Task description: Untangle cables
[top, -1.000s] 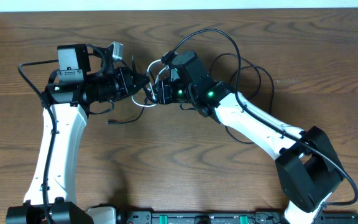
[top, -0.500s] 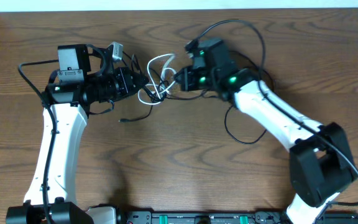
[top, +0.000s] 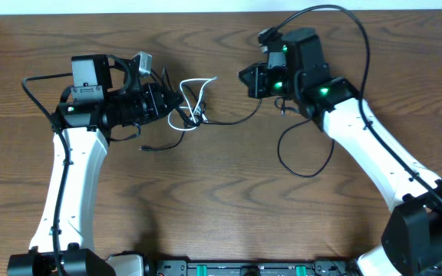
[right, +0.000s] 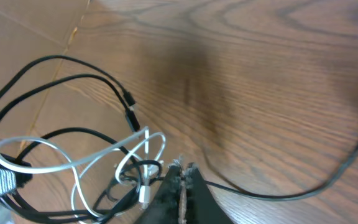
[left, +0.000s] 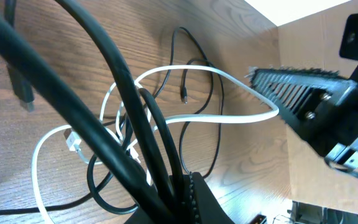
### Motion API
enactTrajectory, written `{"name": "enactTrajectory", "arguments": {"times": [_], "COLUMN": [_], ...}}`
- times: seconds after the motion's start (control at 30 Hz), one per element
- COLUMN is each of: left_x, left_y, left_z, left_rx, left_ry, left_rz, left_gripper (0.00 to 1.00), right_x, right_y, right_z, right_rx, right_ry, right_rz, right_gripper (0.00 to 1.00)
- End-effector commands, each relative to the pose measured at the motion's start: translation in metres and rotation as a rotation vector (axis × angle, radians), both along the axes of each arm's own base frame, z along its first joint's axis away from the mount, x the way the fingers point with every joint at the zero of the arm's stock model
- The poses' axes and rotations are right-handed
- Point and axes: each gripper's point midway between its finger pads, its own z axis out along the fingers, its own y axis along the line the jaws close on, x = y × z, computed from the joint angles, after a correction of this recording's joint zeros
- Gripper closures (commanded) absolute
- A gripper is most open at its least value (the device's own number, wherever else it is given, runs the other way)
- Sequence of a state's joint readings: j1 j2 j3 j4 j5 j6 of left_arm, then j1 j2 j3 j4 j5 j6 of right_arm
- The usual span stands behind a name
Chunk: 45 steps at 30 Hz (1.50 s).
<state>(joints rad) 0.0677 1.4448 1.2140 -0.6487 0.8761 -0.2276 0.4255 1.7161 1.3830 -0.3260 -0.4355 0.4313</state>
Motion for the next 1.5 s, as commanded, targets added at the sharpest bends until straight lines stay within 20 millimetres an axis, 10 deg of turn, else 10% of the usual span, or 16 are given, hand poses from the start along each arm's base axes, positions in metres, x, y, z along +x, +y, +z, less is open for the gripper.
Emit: {"name": "enactTrajectory", "arguments": {"times": [0.0, 0.1, 0.43, 0.77, 1.0, 1.47], "left_x": [0.001, 0.001, -0.008, -0.011, -0.008, 0.010], "left_y": [-0.001, -0.001, -0.029, -0.037, -0.033, 0.004], "left_z": [0.000, 0.000, 0.000, 0.000, -0.004, -0.037], "left_rx": [0.009, 0.002, -0.010, -0.009, 0.023, 0.219], "left_ry": [-0.014, -0.002, 0.018, 0.011, 0.012, 0.089], "left_rz": [-0.016, -0.008, -0.072, -0.095, -0.073, 0.126], "left_gripper": [0.93, 0.93, 0.92, 0.93, 0.93, 0.93], "right_x": [-0.013, -0.026, -0.040, -0.036, -0.036, -0.012], "right_y": [0.010, 0.029, 0.086, 0.087, 0.085, -0.011], "right_z": [0.004, -0.004, -0.047, -0.071, -0.072, 0.025], "right_rx": [0.012, 0.001, -0.027, -0.053, -0.056, 0.075], "right_ry": [0.007, 0.028, 0.060, 0.105, 0.111, 0.048], "right_rz": [0.063, 0.110, 0.141, 0.114, 0.113, -0.017], "right_gripper": [0.80, 0.61, 0.60, 0.68, 0.99, 0.99]}}
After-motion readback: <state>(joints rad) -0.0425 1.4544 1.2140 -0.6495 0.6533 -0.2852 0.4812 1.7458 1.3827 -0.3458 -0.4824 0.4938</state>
